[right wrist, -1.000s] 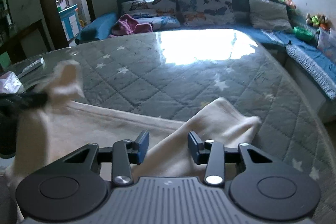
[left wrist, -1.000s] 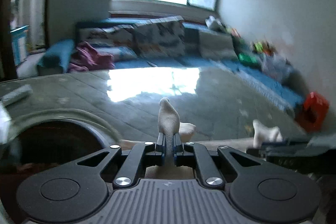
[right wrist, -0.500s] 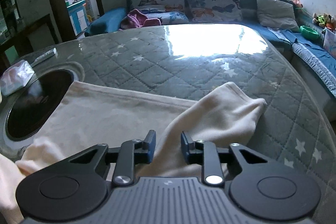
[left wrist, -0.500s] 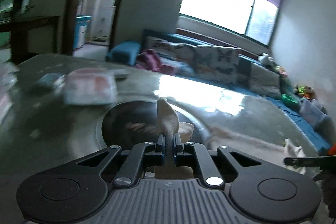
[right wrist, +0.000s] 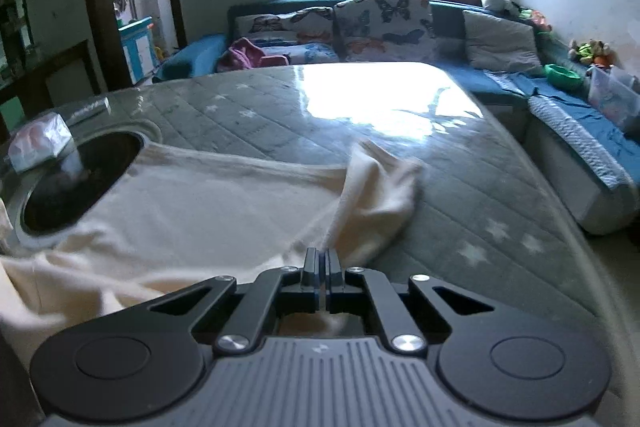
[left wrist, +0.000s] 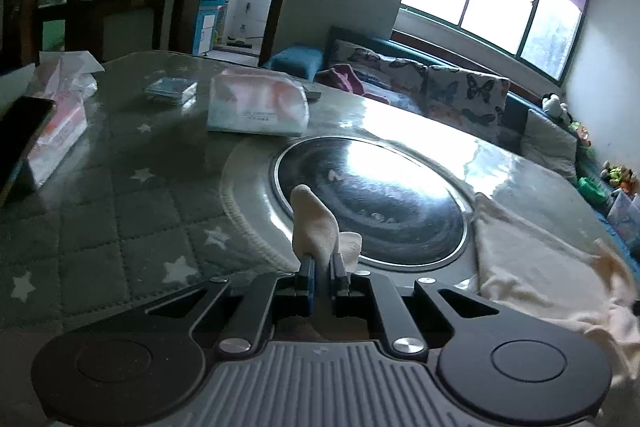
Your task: Fold clothes
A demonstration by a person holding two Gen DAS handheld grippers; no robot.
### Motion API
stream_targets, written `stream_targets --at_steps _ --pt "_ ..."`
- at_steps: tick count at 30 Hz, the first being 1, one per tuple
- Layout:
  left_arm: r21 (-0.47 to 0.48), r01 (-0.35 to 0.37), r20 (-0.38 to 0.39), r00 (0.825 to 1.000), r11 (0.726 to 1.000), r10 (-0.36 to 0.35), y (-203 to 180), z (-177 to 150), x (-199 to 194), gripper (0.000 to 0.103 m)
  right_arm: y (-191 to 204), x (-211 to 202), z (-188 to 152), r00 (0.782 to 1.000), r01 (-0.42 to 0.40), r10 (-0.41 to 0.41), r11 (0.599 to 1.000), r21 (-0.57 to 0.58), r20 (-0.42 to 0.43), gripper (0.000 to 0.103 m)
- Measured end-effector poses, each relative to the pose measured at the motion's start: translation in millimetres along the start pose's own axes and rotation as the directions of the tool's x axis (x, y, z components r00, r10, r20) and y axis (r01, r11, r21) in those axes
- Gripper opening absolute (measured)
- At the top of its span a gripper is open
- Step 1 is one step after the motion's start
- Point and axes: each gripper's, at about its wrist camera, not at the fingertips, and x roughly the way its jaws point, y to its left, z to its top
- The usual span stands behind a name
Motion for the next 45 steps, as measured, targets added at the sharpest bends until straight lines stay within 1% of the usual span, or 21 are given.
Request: stream_targets --at_steps 4,10,11,13,14,15,16,17,18,19,20,22,24,26,29,31,35,37,39,42,45 --pt "0.003 -0.007 -0.011 1.000 1.000 0.007 7.2 -5.0 -6.8 0.008 -10.6 -20.2 -19.5 0.999 0.043 -0.043 0.999 -0.009 -0.018 0.002" --pt "-0.013 -0.033 -0.054 0.998 0.999 0.032 17.7 -15.5 -7.8 0.008 -26.5 -30.8 -51.8 0.990 0.080 -0.074 0.996 0.049 -0.117 0.003" --pt "-0.012 -0.034 -0.057 0.998 0.999 0.033 18.5 -16.1 -8.1 0.008 -26.1 -31.5 -50.7 0.991 0.085 -0.080 0.996 0.041 -0.110 0.004" --pt "-0.008 -0.038 -0.061 0.997 0.999 0.037 19.0 -15.6 -9.1 0.008 -25.2 -32.8 -48.5 0.991 0.094 -0.092 0.995 0.026 -0.094 0.010" --pt "-0.007 -0.040 -0.063 0.997 0.999 0.039 19.1 -15.3 -8.9 0.008 -24.7 -33.4 -47.3 0.992 0.099 -0.097 0.995 0.018 -0.086 0.011" --pt "-0.006 -0.042 -0.064 0.997 0.999 0.041 19.1 -14.9 -8.7 0.008 -24.2 -34.1 -46.2 0.992 0.104 -0.103 0.995 0.011 -0.078 0.015" --pt "-0.005 -0.044 -0.065 0.997 0.999 0.043 19.3 -14.7 -8.5 0.008 -23.8 -34.8 -45.1 0.992 0.109 -0.109 0.994 0.003 -0.070 0.023" --pt "-0.007 -0.045 -0.065 0.997 0.999 0.045 19.7 -14.8 -8.2 0.008 -23.3 -35.4 -44.0 0.992 0.114 -0.114 0.993 -0.004 -0.062 0.026" --pt "-0.008 -0.047 -0.065 0.997 0.999 0.046 20.0 -15.1 -8.1 0.008 -22.2 -35.0 -42.4 0.992 0.118 -0.118 0.993 -0.015 -0.052 0.034" --pt "-0.009 -0.050 -0.065 0.997 0.999 0.049 19.7 -15.9 -8.5 0.008 -17.9 -30.1 -38.6 0.992 0.117 -0.118 0.992 -0.037 -0.035 0.037" --pt "-0.010 -0.053 -0.065 0.997 0.999 0.052 19.1 -16.4 -9.4 0.008 -13.9 -24.7 -34.6 0.993 0.115 -0.116 0.992 -0.058 -0.020 0.037" --pt "-0.013 -0.059 -0.066 0.996 0.998 0.058 19.4 -17.2 -11.0 0.008 -8.2 -9.4 -25.4 0.994 0.104 -0.105 0.991 -0.087 -0.012 0.045" --pt "-0.015 -0.066 -0.067 0.996 0.998 0.064 20.5 -17.9 -12.4 0.008 -3.1 7.1 -18.9 0.995 0.097 -0.099 0.988 -0.120 -0.014 0.050" --pt "-0.018 -0.074 -0.068 0.995 0.997 0.073 21.5 -18.7 -13.9 0.008 -0.6 21.3 -17.2 0.993 0.112 -0.116 0.982 -0.152 -0.013 0.051" --pt "-0.020 -0.086 -0.070 0.994 0.996 0.084 21.6 -19.9 -15.3 0.008 -7.1 25.1 -15.3 0.990 0.141 -0.143 0.978 -0.151 -0.002 0.053" --pt "-0.015 -0.092 -0.071 0.993 0.996 0.090 20.1 -19.9 -14.1 0.008 -17.4 21.3 -18.5 0.979 0.201 -0.202 0.971 -0.129 0.004 0.053" --pt "0.001 -0.099 -0.076 0.992 0.995 0.099 15.3 -19.2 -11.7 0.009 -40.2 6.6 -31.9 0.952 0.307 -0.307 0.949 -0.072 0.010 0.053" --pt "0.004 -0.098 -0.080 0.992 0.995 0.098 16.4 -18.6 -11.2 0.012 -51.6 -1.9 -42.2 0.937 0.348 -0.348 0.937 -0.041 0.002 0.053" --pt "0.006 -0.094 -0.084 0.992 0.996 0.094 17.4 -18.5 -11.4 0.012 -62.8 -12.4 -50.9 0.923 0.384 -0.385 0.923 -0.004 -0.003 0.054" --pt "0.018 -0.093 -0.088 0.992 0.996 0.094 16.6 -19.0 -12.9 0.013 -78.1 -29.2 -63.0 0.891 0.455 -0.455 0.889 0.057 -0.009 0.054" --pt "0.022 -0.091 -0.095 0.991 0.996 0.093 17.5 -18.5 -15.0 0.015 -94.4 -40.2 -74.1 0.872 0.490 -0.489 0.866 0.098 -0.036 0.054"
